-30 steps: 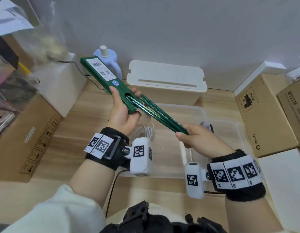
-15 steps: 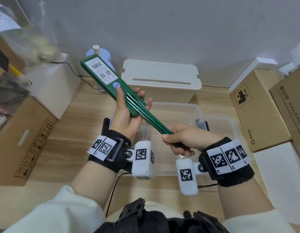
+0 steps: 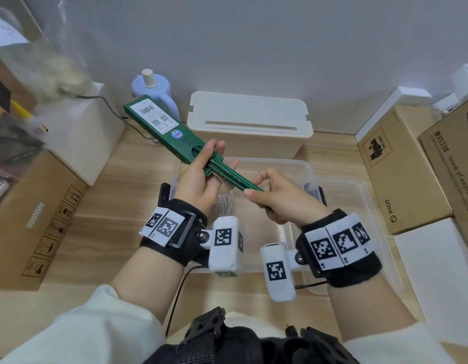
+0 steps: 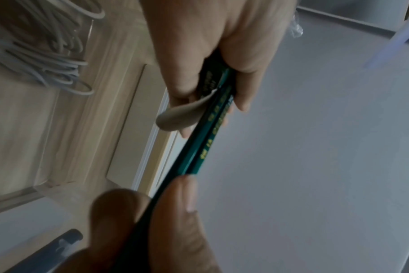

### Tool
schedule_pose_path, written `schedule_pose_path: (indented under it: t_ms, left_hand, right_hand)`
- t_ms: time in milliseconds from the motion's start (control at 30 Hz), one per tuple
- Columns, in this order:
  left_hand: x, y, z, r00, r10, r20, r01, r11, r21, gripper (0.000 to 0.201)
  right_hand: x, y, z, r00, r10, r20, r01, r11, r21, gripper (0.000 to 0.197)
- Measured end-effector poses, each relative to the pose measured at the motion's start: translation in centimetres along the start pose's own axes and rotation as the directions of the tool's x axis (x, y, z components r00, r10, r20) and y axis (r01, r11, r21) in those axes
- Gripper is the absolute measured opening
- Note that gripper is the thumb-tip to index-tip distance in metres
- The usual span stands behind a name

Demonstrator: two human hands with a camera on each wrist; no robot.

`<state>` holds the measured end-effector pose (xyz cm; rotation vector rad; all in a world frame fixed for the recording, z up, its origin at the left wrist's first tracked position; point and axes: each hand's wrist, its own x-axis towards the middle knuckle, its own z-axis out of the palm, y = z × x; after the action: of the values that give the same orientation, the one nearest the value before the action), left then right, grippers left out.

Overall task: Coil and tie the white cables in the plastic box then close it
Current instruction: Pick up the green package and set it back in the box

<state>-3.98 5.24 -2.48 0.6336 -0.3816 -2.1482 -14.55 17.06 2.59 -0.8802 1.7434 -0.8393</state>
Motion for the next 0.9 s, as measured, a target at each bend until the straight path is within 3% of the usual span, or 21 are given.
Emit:
schedule_pose_path:
  t_ms: [100, 200, 300, 467, 600, 667, 767, 900]
  left_hand:
    - [-0.1, -0.2, 0.0, 0.999, 0.012, -0.036, -0.01, 0.998, 0.055, 0.017]
    - [0.2, 0.0, -0.2, 0.997, 0.028, -0.076, -0.024, 0.998, 0.052, 0.015]
    - [0.1, 0.0, -0.1, 0.994, 0.028, -0.105, -0.023, 0.999, 0.048, 0.017]
    - [-0.8, -0.7, 0.8, 0.992, -0.09, -0.084, 0.092, 0.995, 0.024, 0.018]
    - [-1.2, -1.3, 0.9, 0.989, -0.138, -0.056, 0.144, 0.983, 0.113, 0.013]
    - [-1.3, -0.9, 0.9, 0.988, -0.13, -0.088, 0.14, 0.984, 0.111, 0.009]
    - [-1.2, 0.2, 0.8, 0.984, -0.106, -0.146, 0.121, 0.988, 0.099, 0.021]
    - [-1.7, 0.5, 1.6, 0.973, -0.144, -0.183, 0.159, 0.985, 0.07, 0.051]
  right_hand:
    - [0.2, 0.1, 0.1, 0.996, -0.042, -0.077, 0.038, 0.998, -0.044, 0.023]
    - [-0.2, 0.1, 0.3, 0.995, -0.097, -0.034, 0.096, 0.995, -0.032, 0.013]
    - [-0.4, 0.1, 0.4, 0.986, -0.15, -0.074, 0.146, 0.988, -0.057, 0.012]
    - [0.2, 0.3, 0.6, 0.965, -0.181, -0.19, 0.15, 0.974, -0.167, 0.015]
    - [0.1, 0.1, 1.3, 0.967, -0.188, -0.17, 0.166, 0.977, -0.138, 0.007]
    - [-0.6, -0.3, 0.7, 0.973, -0.206, -0.106, 0.196, 0.975, -0.101, 0.02]
    - [-1.5, -0.8, -0.5, 0.958, -0.284, -0.028, 0.278, 0.95, -0.141, 0.029]
    - [-1.2, -1.1, -0.5, 0.916, -0.389, -0.096, 0.384, 0.921, -0.068, 0.027]
